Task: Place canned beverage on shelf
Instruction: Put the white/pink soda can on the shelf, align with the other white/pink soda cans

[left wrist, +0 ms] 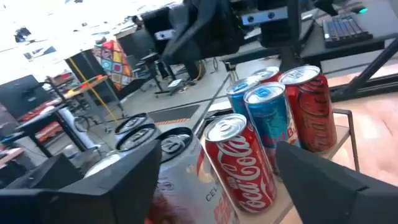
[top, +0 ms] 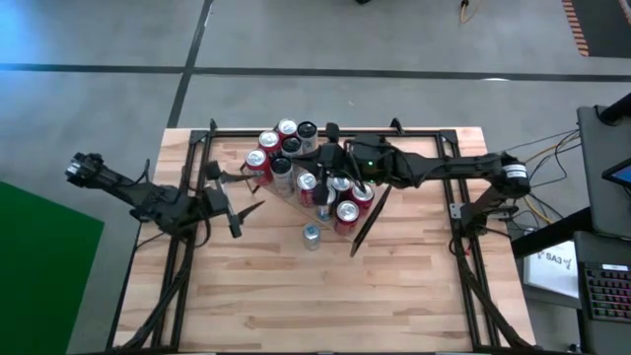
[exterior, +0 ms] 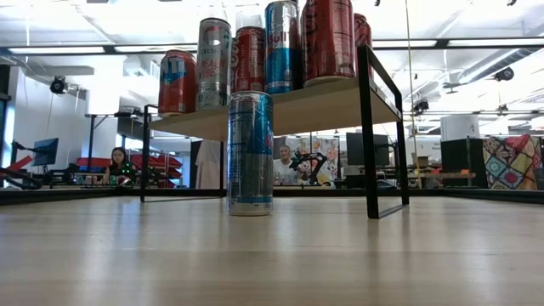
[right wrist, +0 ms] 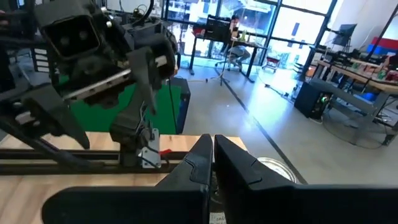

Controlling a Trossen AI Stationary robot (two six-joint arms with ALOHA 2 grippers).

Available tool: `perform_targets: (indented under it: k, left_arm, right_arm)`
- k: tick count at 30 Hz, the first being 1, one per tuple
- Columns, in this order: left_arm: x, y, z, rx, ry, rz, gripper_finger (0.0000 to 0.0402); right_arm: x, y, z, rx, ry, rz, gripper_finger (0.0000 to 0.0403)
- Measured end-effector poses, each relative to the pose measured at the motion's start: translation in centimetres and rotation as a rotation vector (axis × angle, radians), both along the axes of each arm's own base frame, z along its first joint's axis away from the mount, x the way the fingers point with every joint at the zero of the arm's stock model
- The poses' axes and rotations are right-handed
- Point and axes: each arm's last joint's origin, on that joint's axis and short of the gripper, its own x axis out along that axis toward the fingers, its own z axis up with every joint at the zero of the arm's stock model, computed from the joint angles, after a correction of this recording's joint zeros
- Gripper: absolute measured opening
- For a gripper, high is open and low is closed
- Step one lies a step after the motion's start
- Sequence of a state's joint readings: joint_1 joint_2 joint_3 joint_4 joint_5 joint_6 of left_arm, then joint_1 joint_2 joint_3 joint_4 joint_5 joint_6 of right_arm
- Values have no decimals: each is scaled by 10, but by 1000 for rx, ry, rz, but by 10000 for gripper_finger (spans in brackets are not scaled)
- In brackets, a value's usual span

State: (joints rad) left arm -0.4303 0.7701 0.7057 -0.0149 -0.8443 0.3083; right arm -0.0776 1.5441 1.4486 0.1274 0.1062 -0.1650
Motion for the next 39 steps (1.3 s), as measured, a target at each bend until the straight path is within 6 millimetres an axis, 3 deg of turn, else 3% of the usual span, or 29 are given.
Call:
perform_targets:
  k: [5,13,39]
  left_arm:
    - [11,5,-13,6,35,-8,221]
    - [30,6,-27,29,98,30,18]
    - [50,19,-42,5,131,128,1]
  right_arm:
    - [11,-2,-2,-22,43,-1,9]
    - [18,-3,-12,-32,107,-1,9]
    - [19,-6,-30,-26,246,-103,9]
